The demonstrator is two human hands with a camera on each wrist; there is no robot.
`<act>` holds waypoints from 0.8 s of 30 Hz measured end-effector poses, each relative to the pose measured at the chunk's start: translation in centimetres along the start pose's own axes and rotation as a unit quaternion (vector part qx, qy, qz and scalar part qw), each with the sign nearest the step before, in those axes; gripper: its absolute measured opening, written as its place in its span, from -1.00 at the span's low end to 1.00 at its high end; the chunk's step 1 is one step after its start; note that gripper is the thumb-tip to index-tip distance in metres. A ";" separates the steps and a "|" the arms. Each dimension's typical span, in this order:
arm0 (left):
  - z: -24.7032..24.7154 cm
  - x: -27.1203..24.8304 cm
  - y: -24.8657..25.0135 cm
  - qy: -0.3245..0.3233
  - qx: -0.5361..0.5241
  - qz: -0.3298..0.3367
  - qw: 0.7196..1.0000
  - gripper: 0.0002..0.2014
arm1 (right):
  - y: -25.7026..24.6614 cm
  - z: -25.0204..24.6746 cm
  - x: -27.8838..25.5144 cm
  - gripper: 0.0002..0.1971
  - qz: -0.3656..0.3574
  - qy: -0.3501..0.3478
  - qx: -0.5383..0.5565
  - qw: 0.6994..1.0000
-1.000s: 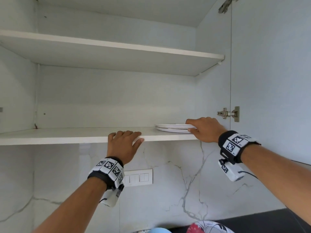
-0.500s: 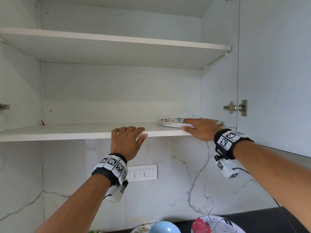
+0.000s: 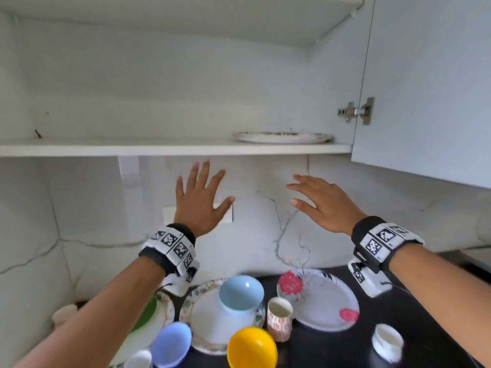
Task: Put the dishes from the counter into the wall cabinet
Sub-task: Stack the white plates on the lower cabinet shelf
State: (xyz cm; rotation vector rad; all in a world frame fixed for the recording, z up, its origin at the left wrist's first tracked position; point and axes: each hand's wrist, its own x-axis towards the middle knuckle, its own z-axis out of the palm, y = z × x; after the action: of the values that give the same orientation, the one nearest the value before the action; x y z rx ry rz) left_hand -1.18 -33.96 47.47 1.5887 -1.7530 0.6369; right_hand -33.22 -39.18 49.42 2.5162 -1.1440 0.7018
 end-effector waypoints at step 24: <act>17.5 -36.0 1.4 -0.493 0.003 -0.202 0.847 -0.15 | 2.7 28.9 -25.7 -0.48 0.236 -0.282 0.092 0.925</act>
State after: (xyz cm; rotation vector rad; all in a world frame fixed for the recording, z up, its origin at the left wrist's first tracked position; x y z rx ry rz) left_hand -4.43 -23.16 9.04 2.4258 -1.9226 -0.5018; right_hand -40.84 -37.83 11.41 2.7044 -2.0119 0.1676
